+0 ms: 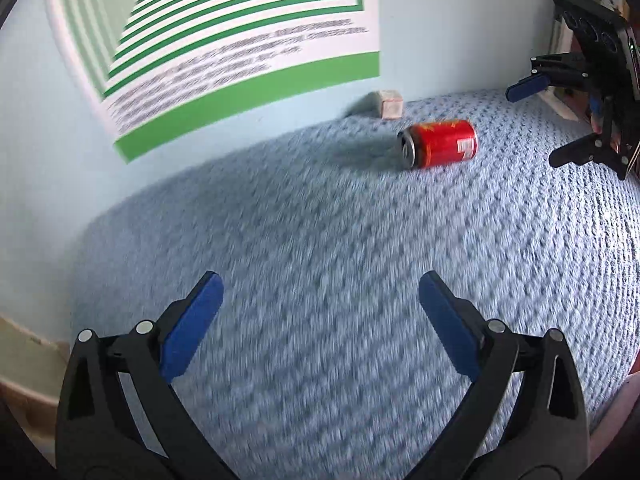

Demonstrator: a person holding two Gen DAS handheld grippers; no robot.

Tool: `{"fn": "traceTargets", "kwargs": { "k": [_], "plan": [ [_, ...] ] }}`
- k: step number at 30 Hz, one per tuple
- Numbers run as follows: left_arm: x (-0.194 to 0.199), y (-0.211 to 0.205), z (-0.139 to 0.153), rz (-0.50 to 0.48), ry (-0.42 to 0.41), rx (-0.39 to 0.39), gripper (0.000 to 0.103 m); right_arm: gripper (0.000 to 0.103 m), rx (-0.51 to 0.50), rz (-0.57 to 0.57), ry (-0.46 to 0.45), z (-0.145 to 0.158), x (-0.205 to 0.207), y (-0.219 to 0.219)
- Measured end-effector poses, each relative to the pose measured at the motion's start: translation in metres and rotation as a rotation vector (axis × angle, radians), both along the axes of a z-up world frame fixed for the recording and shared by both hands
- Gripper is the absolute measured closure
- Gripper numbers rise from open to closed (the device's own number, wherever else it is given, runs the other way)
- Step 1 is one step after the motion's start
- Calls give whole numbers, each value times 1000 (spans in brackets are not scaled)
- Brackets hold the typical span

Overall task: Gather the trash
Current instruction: 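Return both tools over the bed toward the red can and small white box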

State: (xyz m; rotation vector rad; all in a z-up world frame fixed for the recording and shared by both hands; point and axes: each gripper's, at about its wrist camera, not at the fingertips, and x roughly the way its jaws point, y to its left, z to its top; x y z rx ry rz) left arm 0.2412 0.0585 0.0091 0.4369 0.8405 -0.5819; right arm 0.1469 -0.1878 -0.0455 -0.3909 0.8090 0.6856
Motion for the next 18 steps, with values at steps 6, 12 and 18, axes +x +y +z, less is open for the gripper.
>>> {"fn": "traceTargets", "kwargs": {
  "k": [6, 12, 18],
  "plan": [
    [66, -60, 0, -155, -9, -8, 7, 15, 29, -83, 14, -22, 35, -42],
    [120, -107, -20, -258, 4, -22, 7, 15, 19, -93, 63, -51, 67, -55],
    [150, -129, -38, -329, 25, -47, 7, 15, 59, -85, 81, -58, 94, -72]
  ]
}}
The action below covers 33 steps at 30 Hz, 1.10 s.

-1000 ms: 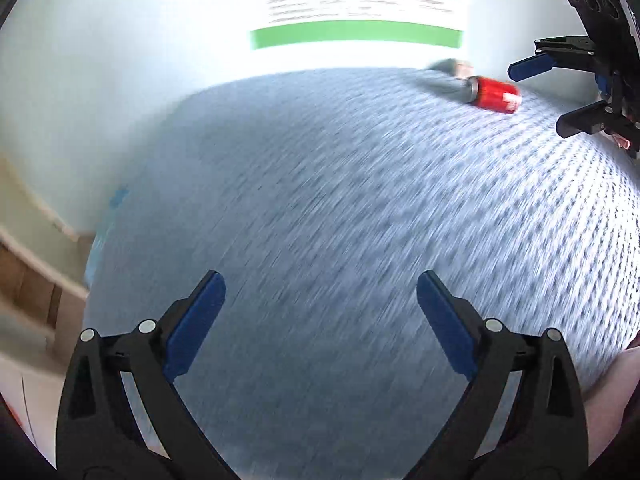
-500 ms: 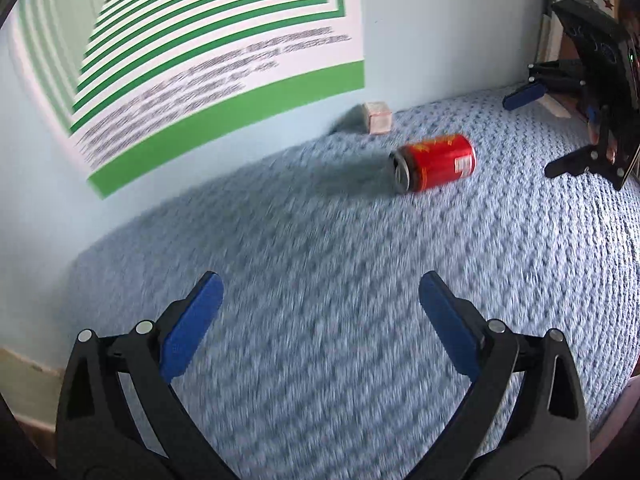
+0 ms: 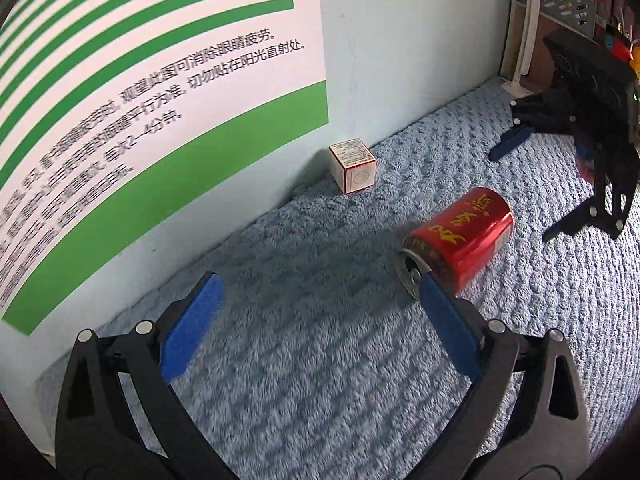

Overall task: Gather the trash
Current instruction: 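Return both tools over the bed toward the red can and small white box, then grasp the red can with the left tool while the right tool grasps the small white box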

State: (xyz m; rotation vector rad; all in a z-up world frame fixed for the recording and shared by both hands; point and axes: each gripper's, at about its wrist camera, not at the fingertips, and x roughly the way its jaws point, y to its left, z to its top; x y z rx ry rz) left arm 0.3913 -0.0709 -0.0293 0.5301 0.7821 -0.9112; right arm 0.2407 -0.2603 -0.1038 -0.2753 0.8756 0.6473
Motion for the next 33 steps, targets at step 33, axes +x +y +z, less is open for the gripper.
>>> {"fn": "traceTargets", "kwargs": {
  "k": [33],
  "plan": [
    [-1, -74, -69, -456, 234, -207, 16, 40, 55, 21, -94, -54, 143, -25]
  ]
}}
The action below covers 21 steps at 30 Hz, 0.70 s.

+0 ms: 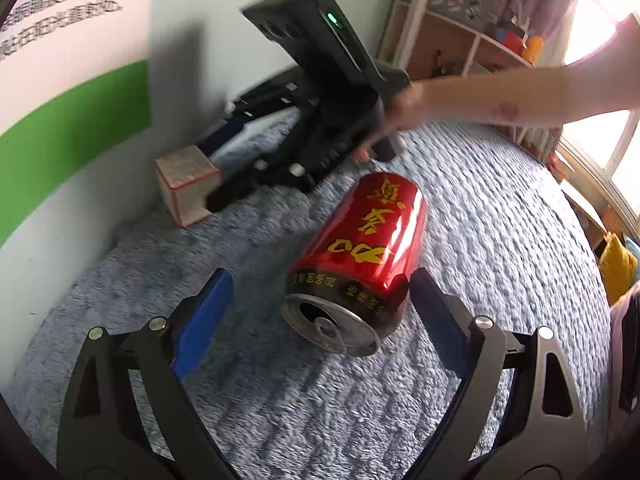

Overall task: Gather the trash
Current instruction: 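Grasp the red can with the left tool while the right tool grasps the small white box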

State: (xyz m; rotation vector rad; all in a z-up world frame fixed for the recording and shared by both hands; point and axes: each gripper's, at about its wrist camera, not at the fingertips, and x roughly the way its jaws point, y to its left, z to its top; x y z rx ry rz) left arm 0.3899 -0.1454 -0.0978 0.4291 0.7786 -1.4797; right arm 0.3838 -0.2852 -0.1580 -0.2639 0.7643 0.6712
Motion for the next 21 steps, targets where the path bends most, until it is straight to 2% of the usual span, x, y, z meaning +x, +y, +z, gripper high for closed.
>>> {"fn": "traceTargets", "kwargs": {
  "k": [1, 3, 5, 14, 21],
  "plan": [
    [-2, -2, -2, -5, 2, -1, 17, 40, 0, 4, -11, 0, -1, 4],
    [-7, -7, -5, -25, 25, -10, 24, 54, -17, 11, -15, 1, 2, 8],
    [-7, -8, -4, -22, 26, -32, 38, 55, -22, 3, -12, 2, 7, 13],
    [-15, 2, 6, 11, 21, -45, 39, 55, -20, -15, 2, 12, -14, 3],
    [-29, 23, 41, 80, -7, -43, 41, 55, -27, -35, -17, 46, -48, -2]
  ]
}}
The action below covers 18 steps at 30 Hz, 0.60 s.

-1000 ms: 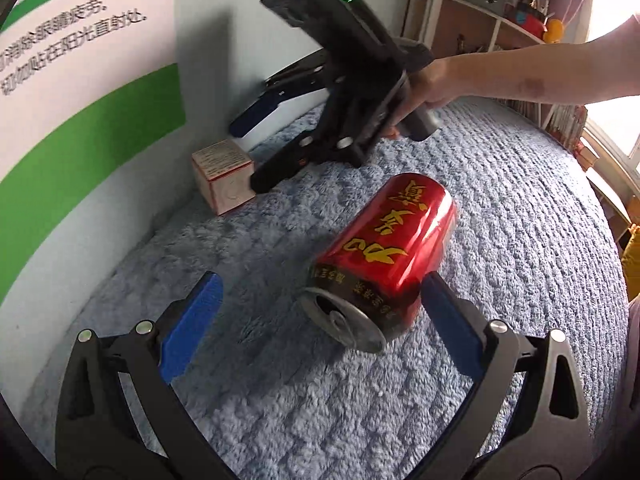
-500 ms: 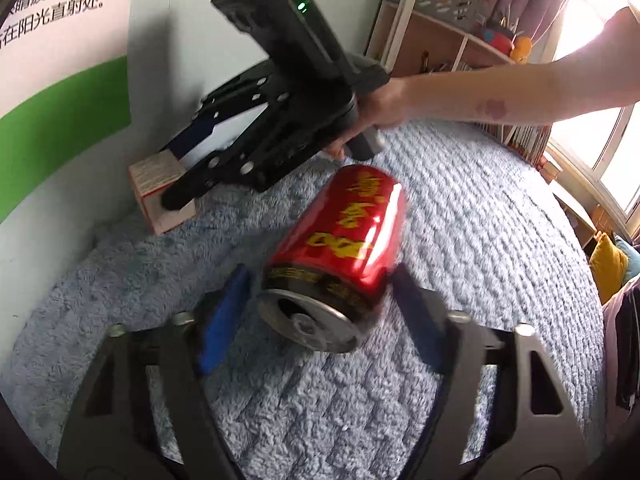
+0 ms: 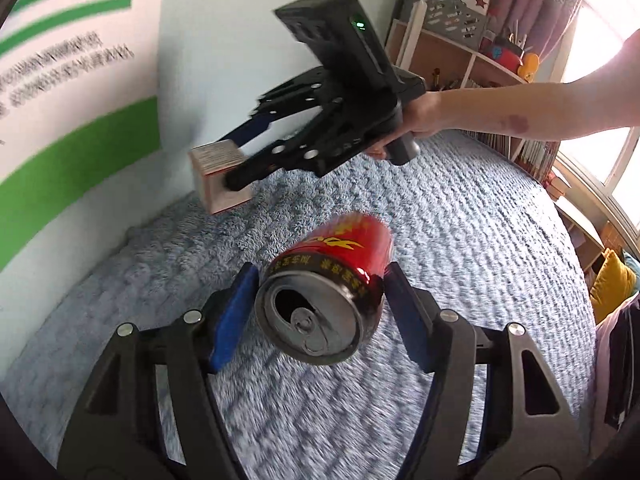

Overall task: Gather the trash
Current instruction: 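Grasp the red can with the left tool while the right tool grasps the small white box, then carry the red can and small white box in both tools over the teal bin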

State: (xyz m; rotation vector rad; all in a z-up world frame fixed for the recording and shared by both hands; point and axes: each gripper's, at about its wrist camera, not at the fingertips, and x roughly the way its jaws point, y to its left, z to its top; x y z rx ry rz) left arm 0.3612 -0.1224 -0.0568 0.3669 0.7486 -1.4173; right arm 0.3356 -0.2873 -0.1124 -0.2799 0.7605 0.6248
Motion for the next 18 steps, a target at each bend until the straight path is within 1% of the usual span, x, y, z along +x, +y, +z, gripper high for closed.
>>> {"fn": "traceTargets", "kwargs": {
  "k": [4, 10, 15, 18],
  "plan": [
    [-19, 19, 18, 44, -21, 43, 41, 55, -6, 0, -7, 17, -27, 2],
    [-63, 60, 35, 115, -30, 104, 42, 55, -2, 20, 4, 36, -79, 12],
    [-107, 91, 43, 181, -26, 154, 42, 55, -10, 52, 42, 36, -130, 30],
    [-130, 115, 49, 223, -22, 163, 42, 55, -9, 72, 69, 34, -153, 45]
  ]
}}
